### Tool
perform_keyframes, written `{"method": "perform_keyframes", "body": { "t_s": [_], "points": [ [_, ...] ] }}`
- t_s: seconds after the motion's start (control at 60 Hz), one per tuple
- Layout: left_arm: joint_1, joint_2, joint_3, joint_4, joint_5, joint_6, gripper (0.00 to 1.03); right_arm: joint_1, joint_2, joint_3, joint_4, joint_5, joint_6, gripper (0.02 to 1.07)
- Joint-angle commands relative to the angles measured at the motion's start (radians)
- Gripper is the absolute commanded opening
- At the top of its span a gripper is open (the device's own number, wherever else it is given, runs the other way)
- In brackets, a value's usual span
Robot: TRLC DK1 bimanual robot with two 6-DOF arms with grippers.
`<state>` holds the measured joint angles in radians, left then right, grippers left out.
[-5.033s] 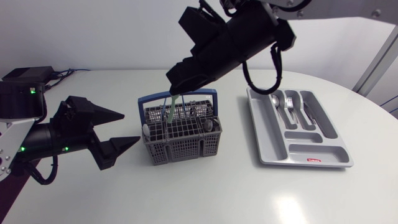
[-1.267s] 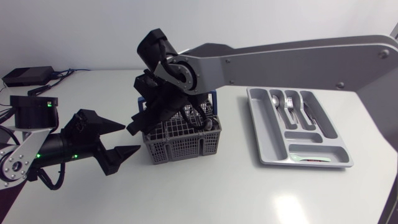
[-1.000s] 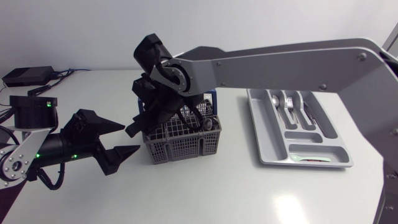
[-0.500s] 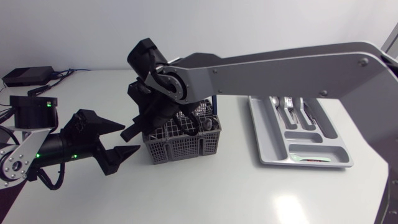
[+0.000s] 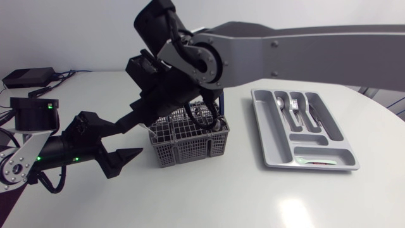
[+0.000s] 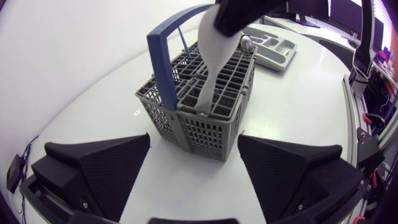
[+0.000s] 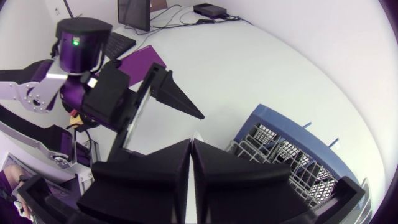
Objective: Unload the cutlery basket into the drawer organizer.
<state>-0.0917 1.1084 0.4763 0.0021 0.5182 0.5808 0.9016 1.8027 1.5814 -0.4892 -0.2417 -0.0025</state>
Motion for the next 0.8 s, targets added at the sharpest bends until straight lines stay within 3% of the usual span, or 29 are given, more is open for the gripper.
{"method": "perform_keyframes", "body": {
  "t_s": [0.0,0.183,0.4,0.783],
  "points": [
    [-0.013,0.008,-0.01,0.006,0.006,0.007,0.97,-0.001,-0.049,-0.024,0.008,-0.027,0.018,0.08],
    [-0.017,0.007,-0.008,0.004,0.003,0.005,0.97,-0.024,-0.117,-0.024,-0.012,-0.108,0.033,0.08],
    [-0.019,-0.002,-0.004,-0.005,0.002,0.004,0.97,-0.109,-0.236,-0.035,-0.091,-0.123,0.044,0.08],
    [-0.048,-0.033,0.015,-0.047,-0.014,-0.009,0.97,-0.537,-0.563,-0.258,-0.325,-0.108,0.002,0.08]
  ]
}}
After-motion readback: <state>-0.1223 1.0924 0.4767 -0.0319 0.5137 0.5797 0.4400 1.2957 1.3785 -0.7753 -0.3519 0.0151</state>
